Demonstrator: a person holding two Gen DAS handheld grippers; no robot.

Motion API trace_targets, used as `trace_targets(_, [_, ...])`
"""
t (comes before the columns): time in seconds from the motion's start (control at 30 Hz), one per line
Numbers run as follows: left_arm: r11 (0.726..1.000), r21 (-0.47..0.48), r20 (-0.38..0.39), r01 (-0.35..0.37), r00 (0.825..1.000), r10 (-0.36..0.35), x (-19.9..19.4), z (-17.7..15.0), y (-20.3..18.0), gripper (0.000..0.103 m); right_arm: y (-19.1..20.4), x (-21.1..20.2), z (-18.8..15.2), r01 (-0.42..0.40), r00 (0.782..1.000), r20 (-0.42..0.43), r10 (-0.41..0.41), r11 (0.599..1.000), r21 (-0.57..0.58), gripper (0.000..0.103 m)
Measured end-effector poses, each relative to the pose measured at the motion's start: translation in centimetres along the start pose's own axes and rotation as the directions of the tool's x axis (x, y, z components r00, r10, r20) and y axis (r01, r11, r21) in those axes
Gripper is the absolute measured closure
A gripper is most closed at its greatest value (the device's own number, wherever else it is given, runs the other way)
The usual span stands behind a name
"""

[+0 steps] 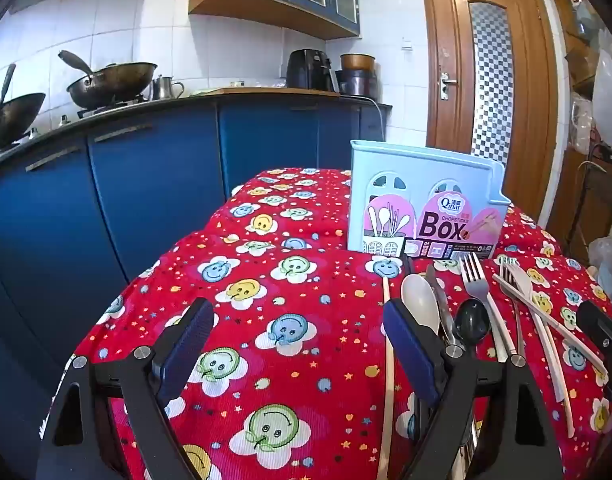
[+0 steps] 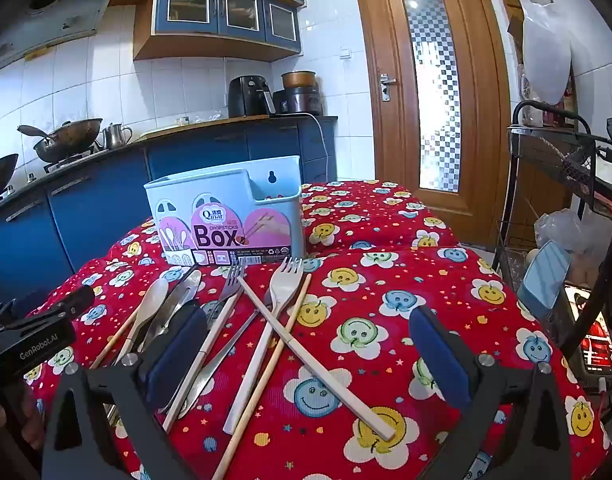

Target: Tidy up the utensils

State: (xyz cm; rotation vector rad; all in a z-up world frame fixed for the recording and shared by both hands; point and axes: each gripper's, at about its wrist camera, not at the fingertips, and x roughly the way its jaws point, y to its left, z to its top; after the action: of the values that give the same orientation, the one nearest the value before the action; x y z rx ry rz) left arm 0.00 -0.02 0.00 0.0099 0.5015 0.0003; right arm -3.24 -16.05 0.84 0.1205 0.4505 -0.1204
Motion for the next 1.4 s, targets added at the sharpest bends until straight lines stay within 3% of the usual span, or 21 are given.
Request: trace_targets(1.4, [1.000,-0.004,0.009,0.005,1.000,-0.005,-0.20,-0.04,-0.03,0.016,0.05,-0.02,-0.04,-0.001,1.000,0.005,0.001,1.000,-0.001,0.000])
